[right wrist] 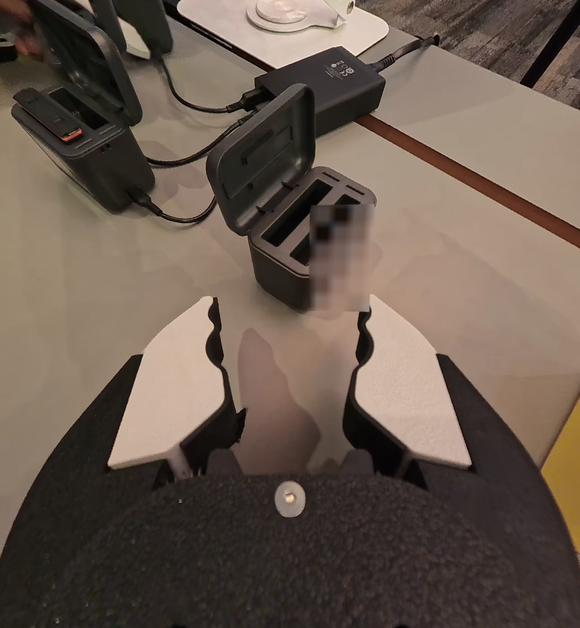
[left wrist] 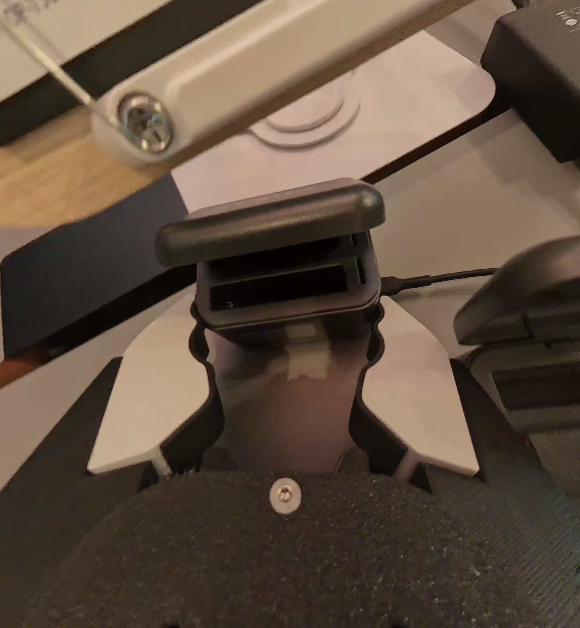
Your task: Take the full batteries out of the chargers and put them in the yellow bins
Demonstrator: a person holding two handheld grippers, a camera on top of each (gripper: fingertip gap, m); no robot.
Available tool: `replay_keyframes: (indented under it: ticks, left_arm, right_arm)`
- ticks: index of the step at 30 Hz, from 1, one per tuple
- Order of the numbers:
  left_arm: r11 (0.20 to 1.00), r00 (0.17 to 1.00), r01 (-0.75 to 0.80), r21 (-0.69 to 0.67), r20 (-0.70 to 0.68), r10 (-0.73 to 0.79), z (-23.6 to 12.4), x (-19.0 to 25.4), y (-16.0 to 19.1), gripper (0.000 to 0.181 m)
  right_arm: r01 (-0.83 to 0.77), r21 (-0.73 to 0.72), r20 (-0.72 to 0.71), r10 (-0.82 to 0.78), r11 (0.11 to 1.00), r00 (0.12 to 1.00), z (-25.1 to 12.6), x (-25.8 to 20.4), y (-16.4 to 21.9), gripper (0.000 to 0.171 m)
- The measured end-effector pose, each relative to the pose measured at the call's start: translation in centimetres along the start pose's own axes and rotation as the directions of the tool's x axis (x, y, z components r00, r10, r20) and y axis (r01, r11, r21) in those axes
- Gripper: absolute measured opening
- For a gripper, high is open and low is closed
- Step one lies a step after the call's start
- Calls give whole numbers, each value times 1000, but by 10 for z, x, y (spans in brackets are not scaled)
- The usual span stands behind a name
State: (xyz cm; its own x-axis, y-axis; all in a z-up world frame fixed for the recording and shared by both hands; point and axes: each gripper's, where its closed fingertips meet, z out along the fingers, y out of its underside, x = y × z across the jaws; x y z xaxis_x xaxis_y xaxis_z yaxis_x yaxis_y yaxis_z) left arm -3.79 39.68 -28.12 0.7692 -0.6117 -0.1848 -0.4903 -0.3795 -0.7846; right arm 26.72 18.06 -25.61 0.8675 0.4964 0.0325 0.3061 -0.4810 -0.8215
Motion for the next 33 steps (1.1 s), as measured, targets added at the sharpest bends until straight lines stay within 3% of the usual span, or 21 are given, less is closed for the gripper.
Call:
replay_keyframes:
  ticks: [9, 21, 27, 33]
  left_arm:
    - [996, 992, 80, -38, 96, -76, -48, 14, 34, 92]
    - [997, 992, 77, -18, 105, -75, -67, 24, 44, 86]
    - [995, 990, 71, 70, 115, -79, -102, 19, 42, 84]
    - [960, 982, 71, 272, 151, -115, -172, 5, 20, 66]
  right_arm:
    - [11, -7, 2, -11, 1000, 1000, 2, -4, -1, 77]
    - [16, 36, -29, -15, 999, 999, -5, -2, -12, 76]
    - [18, 73, -86, -11, 997, 996, -13, 3, -22, 76]
    - [25, 166, -150, 0, 986, 989, -30, -5, -47, 77]
